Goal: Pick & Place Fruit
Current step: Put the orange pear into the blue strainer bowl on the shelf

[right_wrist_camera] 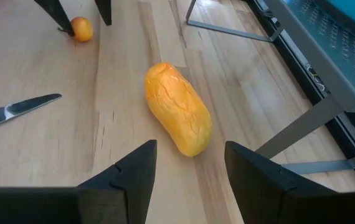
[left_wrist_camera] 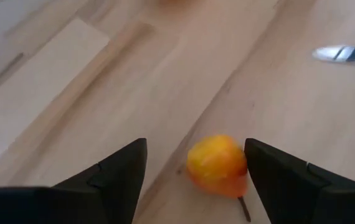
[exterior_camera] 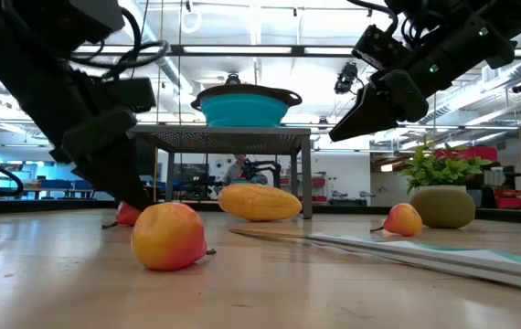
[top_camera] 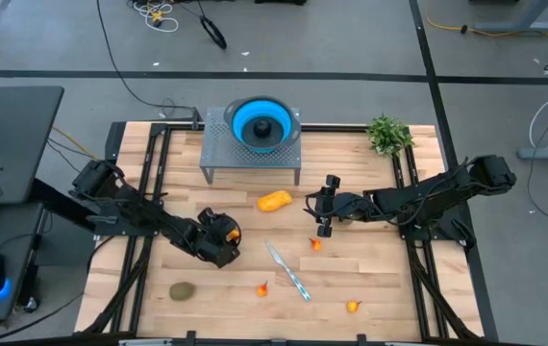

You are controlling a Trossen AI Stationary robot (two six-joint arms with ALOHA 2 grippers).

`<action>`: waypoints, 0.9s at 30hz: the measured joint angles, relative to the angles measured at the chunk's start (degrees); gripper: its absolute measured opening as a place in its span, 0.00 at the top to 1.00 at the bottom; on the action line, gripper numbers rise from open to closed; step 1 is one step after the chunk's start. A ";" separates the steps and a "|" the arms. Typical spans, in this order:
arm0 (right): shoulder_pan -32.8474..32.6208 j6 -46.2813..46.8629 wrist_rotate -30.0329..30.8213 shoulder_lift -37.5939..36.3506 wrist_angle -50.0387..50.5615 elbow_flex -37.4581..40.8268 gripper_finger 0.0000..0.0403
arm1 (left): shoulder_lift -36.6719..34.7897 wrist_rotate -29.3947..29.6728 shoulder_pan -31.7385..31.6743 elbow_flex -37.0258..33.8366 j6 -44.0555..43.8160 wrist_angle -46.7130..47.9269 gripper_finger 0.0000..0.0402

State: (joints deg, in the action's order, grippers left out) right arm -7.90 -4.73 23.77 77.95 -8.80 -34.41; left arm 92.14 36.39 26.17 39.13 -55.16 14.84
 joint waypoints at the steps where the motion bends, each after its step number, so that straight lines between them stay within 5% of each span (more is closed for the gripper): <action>1: 0.00 0.01 0.00 0.00 0.01 0.00 0.51 | 0.27 0.04 -0.01 -0.15 -0.07 0.03 0.30; 10: 0.00 0.43 0.06 0.00 1.25 0.04 0.51 | 3.54 0.71 -0.68 0.09 -0.14 -1.74 0.29; 27: 0.00 0.43 0.07 0.00 1.25 0.04 0.51 | 3.30 -4.39 -1.01 0.22 1.79 0.09 0.45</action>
State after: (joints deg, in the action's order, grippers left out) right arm -7.90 -4.29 23.83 77.95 -7.55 -34.37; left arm 95.44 32.00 25.17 39.35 -53.36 14.92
